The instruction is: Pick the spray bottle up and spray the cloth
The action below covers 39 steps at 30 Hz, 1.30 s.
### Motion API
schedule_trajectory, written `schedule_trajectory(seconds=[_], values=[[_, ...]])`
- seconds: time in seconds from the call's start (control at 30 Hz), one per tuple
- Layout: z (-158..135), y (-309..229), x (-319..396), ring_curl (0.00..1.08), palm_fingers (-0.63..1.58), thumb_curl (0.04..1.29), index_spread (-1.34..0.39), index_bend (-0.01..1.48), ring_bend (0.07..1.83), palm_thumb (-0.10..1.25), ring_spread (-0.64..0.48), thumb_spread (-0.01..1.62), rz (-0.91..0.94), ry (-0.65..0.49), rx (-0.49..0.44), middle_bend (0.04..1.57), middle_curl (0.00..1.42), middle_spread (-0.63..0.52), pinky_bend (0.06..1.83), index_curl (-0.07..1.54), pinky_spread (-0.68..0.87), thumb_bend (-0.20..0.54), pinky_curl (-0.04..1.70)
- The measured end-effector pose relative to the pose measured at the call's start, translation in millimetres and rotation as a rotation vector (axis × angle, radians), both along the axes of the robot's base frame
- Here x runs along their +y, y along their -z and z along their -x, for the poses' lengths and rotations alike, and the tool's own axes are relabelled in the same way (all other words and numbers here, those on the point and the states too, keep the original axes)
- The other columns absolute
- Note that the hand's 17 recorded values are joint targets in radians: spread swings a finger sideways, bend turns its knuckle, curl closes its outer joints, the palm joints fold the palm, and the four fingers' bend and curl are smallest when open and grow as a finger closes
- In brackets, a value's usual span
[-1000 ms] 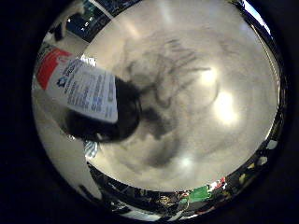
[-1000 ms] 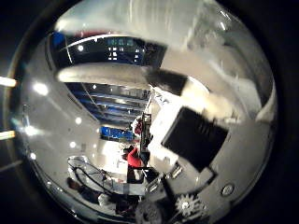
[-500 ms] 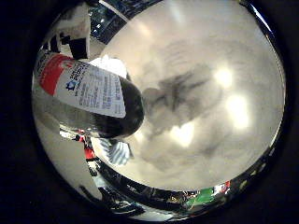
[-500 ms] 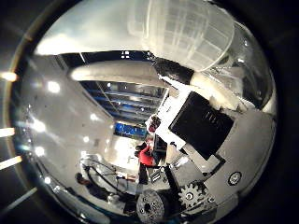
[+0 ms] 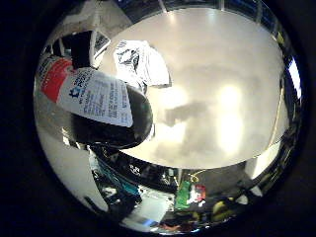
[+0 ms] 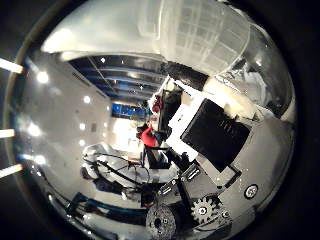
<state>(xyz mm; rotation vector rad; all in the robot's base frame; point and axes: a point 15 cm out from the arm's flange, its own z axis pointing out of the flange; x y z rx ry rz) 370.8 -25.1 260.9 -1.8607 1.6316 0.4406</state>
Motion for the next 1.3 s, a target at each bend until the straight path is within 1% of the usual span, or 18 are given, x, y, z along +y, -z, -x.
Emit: schedule_trajectory(seconds=[0.2,0.37,0.63,0.83,1.03,1.2,1.3], values=[[-10.4,-17.3,31.0,0.62,1.17,0.57,-0.19,1.21,1.47,1.03,-0.16,1.08,0.128,-0.12,0.016,1.38,0.65,-0.09,1.13,0.76,-0.16,-0.014,1.15],[-19.9,-14.2,51.1,0.62,1.17,0.58,-0.19,1.21,1.47,1.03,-0.16,1.08,0.225,-0.21,0.049,1.38,0.64,-0.09,1.11,0.76,-0.17,-0.013,1.19],[-49.7,-5.7,70.3,0.62,1.17,0.6,-0.19,1.21,1.46,1.03,-0.16,1.08,0.408,-0.31,0.101,1.38,0.63,-0.09,1.08,0.75,-0.16,-0.012,1.26],[-71.3,3.1,79.2,0.62,1.17,0.6,-0.19,1.21,1.46,1.02,-0.16,1.08,0.565,-0.351,0.151,1.38,0.63,-0.09,1.06,0.75,-0.17,-0.017,1.29],[-79.4,28.0,98.9,0.61,1.18,0.61,-0.19,1.21,1.46,1.02,-0.16,1.08,0.644,-0.39,0.231,1.39,0.62,-0.09,1.04,0.75,-0.17,-0.013,1.32],[-80.9,63.6,106.2,0.61,1.18,0.61,-0.19,1.21,1.46,1.01,-0.16,1.08,0.699,-0.416,0.299,1.39,0.62,-0.09,1.03,0.74,-0.17,-0.015,1.34],[-83.0,73.1,107.6,0.61,1.18,0.62,-0.19,1.21,1.47,1.01,-0.16,1.07,0.702,-0.417,0.314,1.39,0.62,-0.09,1.03,0.74,-0.17,-0.014,1.35]])
